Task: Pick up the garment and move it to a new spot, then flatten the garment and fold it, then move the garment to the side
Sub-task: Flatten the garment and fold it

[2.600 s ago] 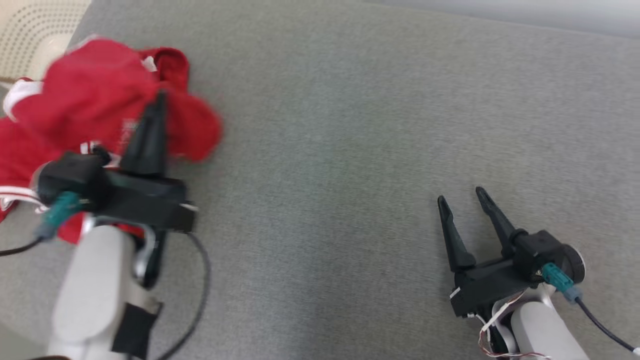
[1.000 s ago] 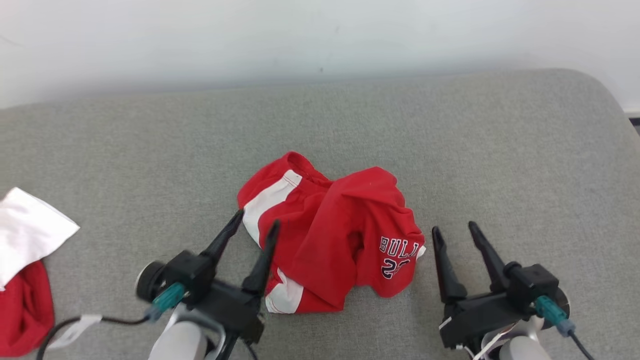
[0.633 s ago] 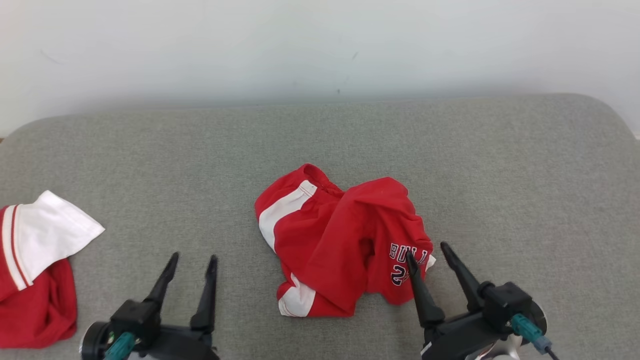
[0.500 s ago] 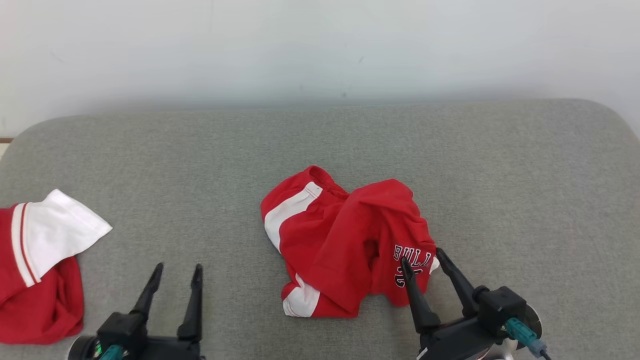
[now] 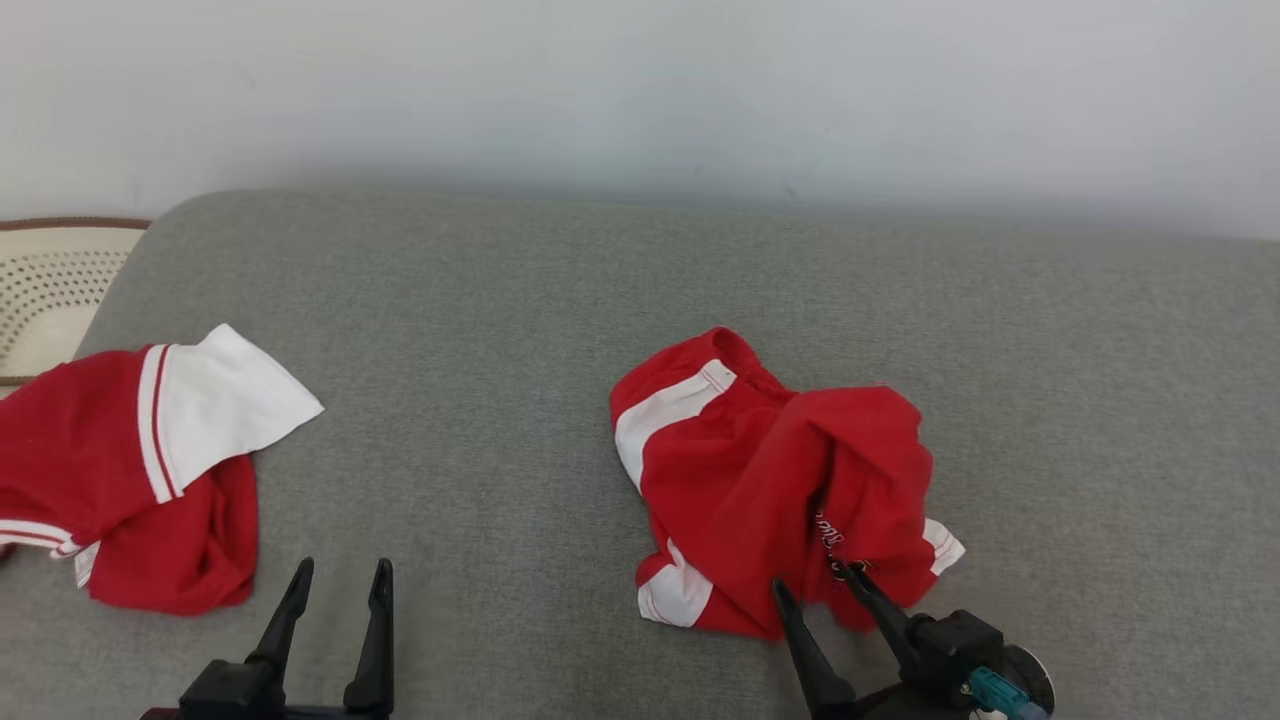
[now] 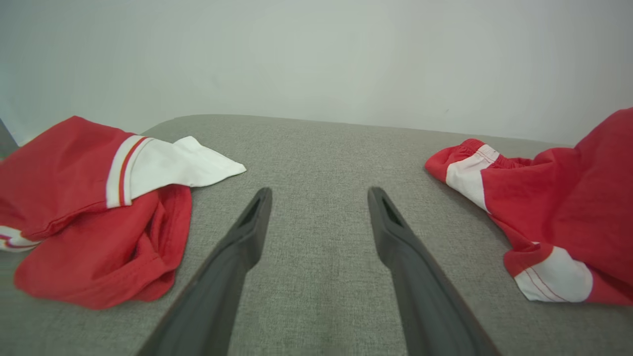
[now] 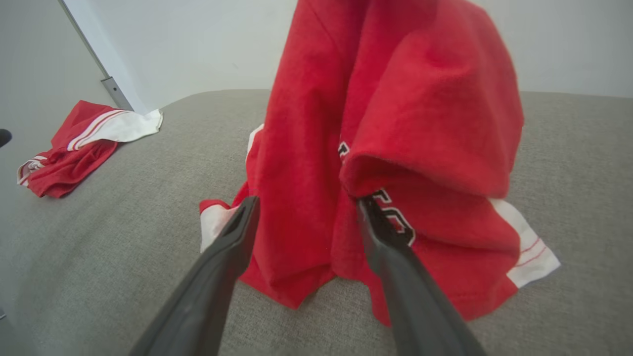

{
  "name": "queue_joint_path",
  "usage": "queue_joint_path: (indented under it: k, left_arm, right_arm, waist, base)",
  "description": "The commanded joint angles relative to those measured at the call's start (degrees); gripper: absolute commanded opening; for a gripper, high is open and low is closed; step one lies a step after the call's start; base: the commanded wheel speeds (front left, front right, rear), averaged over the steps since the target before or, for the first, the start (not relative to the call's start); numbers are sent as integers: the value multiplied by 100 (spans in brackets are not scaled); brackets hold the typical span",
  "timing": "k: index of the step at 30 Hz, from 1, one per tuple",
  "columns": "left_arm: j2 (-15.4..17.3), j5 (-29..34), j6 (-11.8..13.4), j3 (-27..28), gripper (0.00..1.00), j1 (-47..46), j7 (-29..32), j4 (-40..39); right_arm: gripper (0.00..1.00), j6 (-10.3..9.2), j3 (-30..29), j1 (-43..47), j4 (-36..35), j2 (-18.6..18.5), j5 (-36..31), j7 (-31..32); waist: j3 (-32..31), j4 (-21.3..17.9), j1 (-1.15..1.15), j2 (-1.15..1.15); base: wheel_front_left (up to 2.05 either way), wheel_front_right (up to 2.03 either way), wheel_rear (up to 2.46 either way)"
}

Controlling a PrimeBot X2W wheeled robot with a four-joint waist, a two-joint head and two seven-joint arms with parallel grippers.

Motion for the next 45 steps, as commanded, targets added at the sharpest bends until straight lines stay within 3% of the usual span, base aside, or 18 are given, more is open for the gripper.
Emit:
queue_joint_path:
  k: [1,11,13,17,24,29,33,34,35,36,40,45]
  left_arm:
    - [-9,14,-8,12,100,113,-25,9]
    - [-20,-68,-87,-75,100,28,-25,33]
    - [-18,-92,-68,-87,100,25,-25,21]
    - [-20,-174,-31,-62,100,34,-25,-68]
    - [-19,-316,-36,-221,100,16,-25,-31]
    - [-16,-366,-47,-432,100,-164,-25,14]
    - [-17,-381,-52,-589,100,-318,-25,32]
    - [-16,-385,-54,-626,100,-345,-25,45]
    - [-17,-389,-51,-664,100,-370,-25,55]
    - [-17,-395,-52,-696,100,-391,-25,61]
    - [-17,-363,-74,-720,100,-440,-25,55]
    - [-17,-355,-129,-719,100,-519,-26,57]
  right_arm:
    - [100,0,0,-87,100,-7,-30,-3]
    - [100,0,-173,-588,1351,126,-334,-3]
    - [0,-1,-242,-745,1430,169,-325,-5]
    - [0,-1,-590,-848,928,111,-268,-4]
    - [0,0,-1540,-881,209,-382,-47,-4]
    - [0,0,-1904,-1210,513,-682,-144,-4]
    - [0,-1,-2082,-1487,1341,-820,-262,-4]
    - [13,-1,-2166,-1574,1603,-835,-291,-3]
    - [52,-1,-2256,-1671,1844,-857,-357,-4]
    - [100,-1,-2344,-1769,2037,-852,-413,-4]
    - [100,-1,-2702,-1825,2078,-683,-635,-3]
    - [100,0,-2985,-1543,1599,-487,-745,-4]
  waist:
    - [69,261,0,0]
    - [278,823,0,0]
    - [289,859,0,0]
    - [317,821,0,0]
    - [344,522,0,0]
    - [419,376,0,0]
    - [484,365,0,0]
    - [492,366,0,0]
    - [495,369,0,0]
    - [499,369,0,0]
    - [488,265,0,0]
    - [409,44,0,0]
  base:
    - [0,0,0]
    - [0,0,0]
    - [0,0,0]
    - [0,0,0]
    - [0,0,0]
    - [0,0,0]
    - [0,0,0]
    - [0,0,0]
    - [0,0,0]
    - [0,0,0]
    - [0,0,0]
    - [0,0,0]
